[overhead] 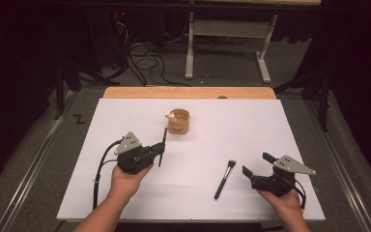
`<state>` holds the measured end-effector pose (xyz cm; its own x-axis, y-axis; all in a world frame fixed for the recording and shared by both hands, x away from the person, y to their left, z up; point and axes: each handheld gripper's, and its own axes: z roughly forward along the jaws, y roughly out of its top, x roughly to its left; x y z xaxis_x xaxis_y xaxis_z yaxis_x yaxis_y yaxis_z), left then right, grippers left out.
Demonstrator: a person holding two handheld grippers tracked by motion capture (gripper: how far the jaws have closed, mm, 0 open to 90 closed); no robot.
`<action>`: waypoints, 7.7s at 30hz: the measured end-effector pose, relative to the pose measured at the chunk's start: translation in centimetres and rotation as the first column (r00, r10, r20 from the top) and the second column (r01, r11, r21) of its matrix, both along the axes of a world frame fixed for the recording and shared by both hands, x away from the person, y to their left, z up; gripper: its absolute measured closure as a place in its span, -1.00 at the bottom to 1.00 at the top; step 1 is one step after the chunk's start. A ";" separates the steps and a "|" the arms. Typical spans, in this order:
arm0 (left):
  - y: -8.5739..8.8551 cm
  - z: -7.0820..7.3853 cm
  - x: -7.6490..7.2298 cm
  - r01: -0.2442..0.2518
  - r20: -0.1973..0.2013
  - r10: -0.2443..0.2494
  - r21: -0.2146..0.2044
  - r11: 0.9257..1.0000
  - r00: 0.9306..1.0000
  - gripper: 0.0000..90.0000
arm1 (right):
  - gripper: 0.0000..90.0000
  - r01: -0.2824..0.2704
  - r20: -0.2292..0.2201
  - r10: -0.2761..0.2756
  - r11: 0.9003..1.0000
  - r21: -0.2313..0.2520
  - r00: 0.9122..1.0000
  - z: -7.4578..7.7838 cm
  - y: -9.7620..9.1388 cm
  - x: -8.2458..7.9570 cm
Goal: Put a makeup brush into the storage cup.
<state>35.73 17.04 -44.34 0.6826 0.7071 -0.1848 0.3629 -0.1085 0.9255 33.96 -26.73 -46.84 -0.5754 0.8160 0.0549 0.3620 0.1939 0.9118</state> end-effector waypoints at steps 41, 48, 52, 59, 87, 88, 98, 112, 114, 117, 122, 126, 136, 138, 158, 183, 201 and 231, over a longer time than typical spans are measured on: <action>-4.7 2.5 4.6 -0.042 0.126 0.052 -0.083 0.996 0.991 0.86 | -0.85 0.004 0.029 -0.004 1.000 0.022 1.000 0.3 -0.3 0.0; -5.5 2.8 6.1 -0.058 0.141 0.068 -0.077 0.995 0.988 0.86 | -0.85 -0.004 0.030 0.003 1.000 0.027 1.000 0.2 -0.1 -0.1; -5.8 2.7 7.4 -0.074 0.140 0.084 -0.078 0.994 0.987 0.86 | -0.85 -0.001 0.029 0.000 1.000 0.031 1.000 0.2 -0.2 0.0; -6.1 2.9 9.4 -0.108 0.134 0.116 -0.067 0.992 0.984 0.86 | -0.85 -0.003 0.022 0.002 0.999 0.039 1.000 0.0 -0.3 0.1; -8.5 3.1 14.9 -0.193 0.148 0.197 -0.043 0.980 0.969 0.86 | -0.85 -0.026 0.015 0.025 0.998 0.064 1.000 -0.1 -0.1 0.3; -8.6 3.1 15.0 -0.192 0.150 0.196 -0.041 0.980 0.969 0.86 | -0.85 -0.026 0.015 0.025 0.998 0.064 1.000 -0.1 -0.1 0.3; -9.0 2.2 15.2 -0.198 0.144 0.199 -0.018 0.980 0.969 0.86 | -0.84 -0.024 0.010 0.023 0.997 0.080 1.000 -0.1 -0.3 0.2; -8.5 0.4 15.2 -0.234 0.130 0.235 -0.021 0.972 0.963 0.86 | -0.84 -0.041 0.006 0.040 0.996 0.081 0.999 -0.3 -0.2 0.3; -8.4 0.2 15.1 -0.239 0.130 0.240 -0.019 0.971 0.962 0.86 | -0.84 -0.041 0.007 0.040 0.996 0.082 0.999 -0.2 -0.1 0.3; -8.4 -0.2 15.0 -0.244 0.131 0.244 -0.022 0.970 0.961 0.86 | -0.84 -0.039 0.004 0.039 0.996 0.082 0.999 -0.2 -0.1 0.2; -8.4 -1.0 14.9 -0.249 0.125 0.250 -0.023 0.968 0.960 0.86 | -0.84 -0.039 0.004 0.039 0.996 0.080 0.999 -0.3 -0.1 0.3; -8.4 -1.4 14.8 -0.251 0.129 0.250 -0.012 0.968 0.960 0.86 | -0.84 -0.041 0.002 0.041 0.996 0.079 0.999 -0.3 0.0 0.2; -8.0 -2.4 14.5 -0.259 0.137 0.254 0.017 0.966 0.957 0.86 | -0.84 -0.049 0.001 0.049 0.996 0.080 0.999 -0.3 0.0 0.3; -8.0 -2.6 14.4 -0.259 0.142 0.253 0.023 0.966 0.957 0.86 | -0.84 -0.048 0.001 0.048 0.996 0.078 0.999 -0.3 0.1 0.3; -7.6 -3.3 14.0 -0.261 0.118 0.259 -0.001 0.965 0.959 0.83 | -0.84 -0.047 0.001 0.047 0.996 0.077 0.999 -0.3 0.1 0.3; -7.0 0.1 10.0 -0.202 0.113 0.196 0.047 0.978 0.974 -0.99 | -0.84 -0.041 0.015 0.040 0.997 0.062 0.999 -0.1 0.0 0.1; -2.6 -0.1 4.3 -0.217 0.079 0.214 0.030 0.976 0.974 -0.99 | -0.84 -0.034 0.015 0.034 0.999 0.040 0.999 -0.1 0.3 0.1; 4.8 -4.5 -4.2 -0.235 0.093 0.229 0.062 0.970 0.969 -0.99 | -0.84 0.007 0.006 -0.007 1.000 0.019 1.000 -0.5 -0.1 0.1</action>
<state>31.57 21.85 -48.88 0.5094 0.8572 -0.0761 0.3070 -0.0984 0.9466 34.06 -26.79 -47.35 -0.5703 0.8187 0.0671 0.3575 0.1737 0.9176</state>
